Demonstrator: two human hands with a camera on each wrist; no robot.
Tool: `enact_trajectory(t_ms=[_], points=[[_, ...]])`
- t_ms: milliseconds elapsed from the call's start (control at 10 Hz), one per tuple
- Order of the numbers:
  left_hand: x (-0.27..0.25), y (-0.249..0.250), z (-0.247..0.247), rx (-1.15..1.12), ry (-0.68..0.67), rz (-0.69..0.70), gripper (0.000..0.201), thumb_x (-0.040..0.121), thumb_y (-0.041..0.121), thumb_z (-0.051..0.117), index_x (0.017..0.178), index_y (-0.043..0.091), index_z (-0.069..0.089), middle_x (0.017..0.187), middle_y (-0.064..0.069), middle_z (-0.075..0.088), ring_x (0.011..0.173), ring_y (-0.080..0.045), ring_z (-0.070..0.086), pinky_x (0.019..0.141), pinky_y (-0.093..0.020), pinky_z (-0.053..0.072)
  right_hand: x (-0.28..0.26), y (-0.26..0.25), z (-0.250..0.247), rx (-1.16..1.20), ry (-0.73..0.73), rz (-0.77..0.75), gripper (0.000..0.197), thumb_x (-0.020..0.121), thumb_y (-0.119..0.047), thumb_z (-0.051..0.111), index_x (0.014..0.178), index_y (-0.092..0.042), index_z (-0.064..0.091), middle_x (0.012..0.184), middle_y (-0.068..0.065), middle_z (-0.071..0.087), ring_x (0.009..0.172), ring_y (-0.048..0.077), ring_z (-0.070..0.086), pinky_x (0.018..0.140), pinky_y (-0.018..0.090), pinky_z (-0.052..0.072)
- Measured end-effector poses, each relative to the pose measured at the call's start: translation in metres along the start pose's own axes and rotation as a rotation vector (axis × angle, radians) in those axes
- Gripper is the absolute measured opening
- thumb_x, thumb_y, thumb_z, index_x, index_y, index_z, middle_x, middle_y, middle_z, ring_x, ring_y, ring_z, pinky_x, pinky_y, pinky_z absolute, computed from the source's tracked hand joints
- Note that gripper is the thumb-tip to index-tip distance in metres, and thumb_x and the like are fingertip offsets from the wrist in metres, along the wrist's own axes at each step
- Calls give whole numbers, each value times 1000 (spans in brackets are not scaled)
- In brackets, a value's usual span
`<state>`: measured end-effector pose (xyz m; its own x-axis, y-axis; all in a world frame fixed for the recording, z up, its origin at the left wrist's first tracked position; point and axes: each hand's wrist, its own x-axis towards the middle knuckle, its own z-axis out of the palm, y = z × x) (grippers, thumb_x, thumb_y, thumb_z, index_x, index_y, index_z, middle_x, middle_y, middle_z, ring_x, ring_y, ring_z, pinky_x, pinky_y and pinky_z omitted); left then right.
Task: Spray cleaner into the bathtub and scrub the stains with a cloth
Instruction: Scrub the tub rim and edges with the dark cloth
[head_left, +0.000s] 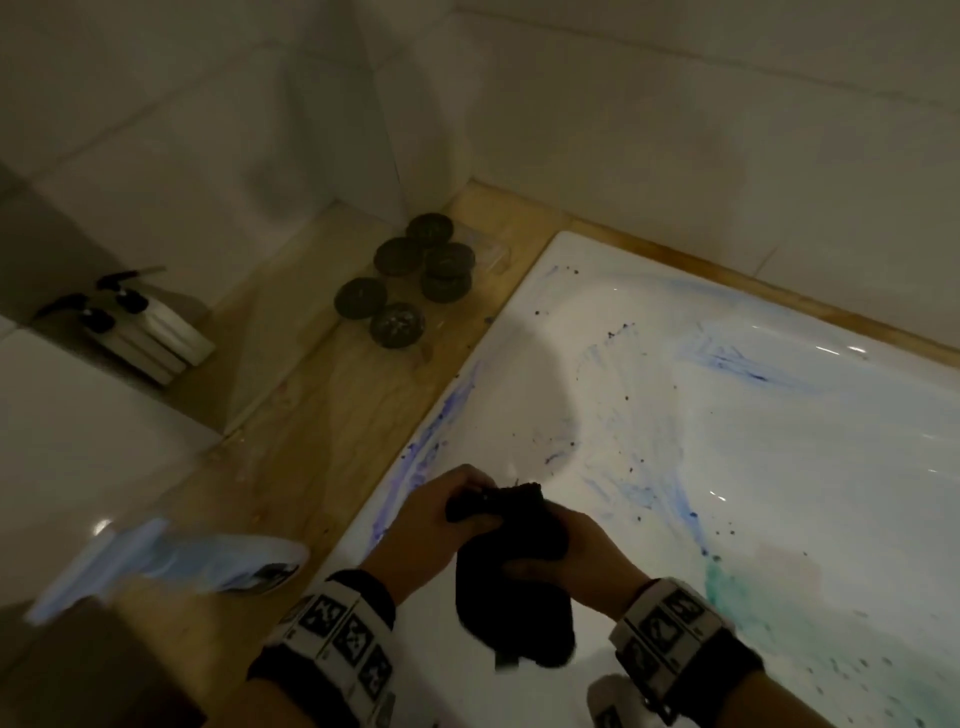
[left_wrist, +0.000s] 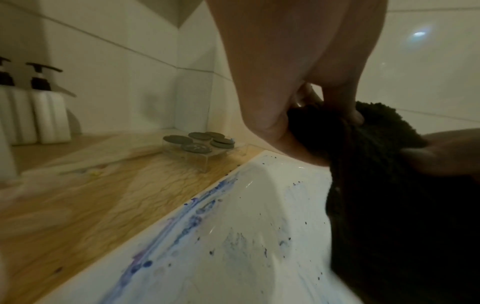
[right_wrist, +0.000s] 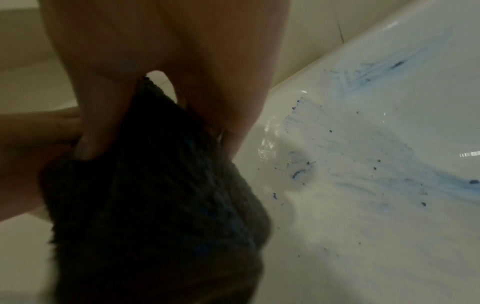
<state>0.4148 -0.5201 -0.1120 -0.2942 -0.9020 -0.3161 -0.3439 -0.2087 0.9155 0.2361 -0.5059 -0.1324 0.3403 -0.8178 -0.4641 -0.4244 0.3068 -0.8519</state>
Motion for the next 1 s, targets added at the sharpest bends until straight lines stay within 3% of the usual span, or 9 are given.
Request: enact_trajectory(t_ms=[200, 300, 400, 500, 600, 700, 800, 900, 1000], points=[[48, -31, -24, 57, 313, -121, 13, 87, 6, 62, 89, 19, 64, 92, -2, 68, 79, -8, 62, 74, -17, 48, 35, 22, -3, 154, 154, 103, 33, 81, -8, 68, 93, -36, 56, 96, -13, 65, 95, 7, 62, 91, 29, 47], [85, -49, -42, 253, 422, -190, 21, 85, 12, 66, 106, 15, 59, 100, -2, 62, 92, -15, 60, 81, -20, 44, 57, 34, -29, 99, 276, 150, 33, 85, -6, 62, 99, -33, 49, 96, -13, 58, 98, 13, 58, 80, 13, 43], [126, -60, -44, 486, 314, -241, 67, 82, 35, 68, 136, 7, 41, 134, -6, 50, 120, -19, 48, 101, -24, 35, 83, 29, -73, -26, 307, 130, 33, 88, -10, 59, 109, -32, 44, 90, -14, 54, 88, 5, 58, 67, 2, 37], [158, -61, -36, 731, 318, -200, 79, 84, 44, 62, 146, 13, 24, 146, -3, 35, 131, -18, 37, 109, -26, 22, 114, 5, -127, -116, 362, 136, 27, 90, -12, 58, 115, -21, 59, 96, 4, 64, 90, 23, 63, 70, 16, 48], [185, -58, -30, 855, 247, -210, 85, 84, 52, 57, 147, 15, 15, 150, -3, 27, 135, -17, 29, 110, -26, 19, 152, -10, -177, -394, 369, 138, 33, 93, -22, 50, 125, -24, 54, 118, 9, 62, 108, 29, 58, 94, 33, 44], [213, -53, -25, 946, 197, -326, 97, 81, 57, 57, 149, 14, 4, 154, -3, 14, 141, -18, 19, 113, -28, 16, 192, -24, -224, -579, 406, 142, 30, 94, -19, 46, 124, -17, 51, 113, 7, 59, 105, 28, 56, 85, 27, 37], [230, -52, -23, 997, 149, -430, 94, 80, 57, 58, 147, 13, 10, 150, -4, 22, 136, -20, 28, 110, -29, 25, 230, -19, -265, -643, 454, 90, 11, 90, -7, 48, 95, -17, 50, 79, -10, 48, 85, 11, 51, 67, 21, 32], [238, -52, -23, 1023, 117, -467, 80, 79, 58, 59, 140, 16, 27, 140, -2, 36, 126, -17, 40, 103, -26, 33, 249, -9, -293, -429, 32, -457, 20, 81, 4, 54, 90, -13, 61, 76, -20, 49, 68, -10, 50, 65, 17, 39], [246, -47, -26, 996, 84, -519, 77, 74, 59, 64, 133, 19, 36, 133, 0, 41, 121, -16, 44, 99, -25, 37, 272, -36, -304, -776, 349, 357, 28, 94, -25, 41, 93, -7, 63, 84, 8, 60, 72, 23, 56, 70, 34, 48]])
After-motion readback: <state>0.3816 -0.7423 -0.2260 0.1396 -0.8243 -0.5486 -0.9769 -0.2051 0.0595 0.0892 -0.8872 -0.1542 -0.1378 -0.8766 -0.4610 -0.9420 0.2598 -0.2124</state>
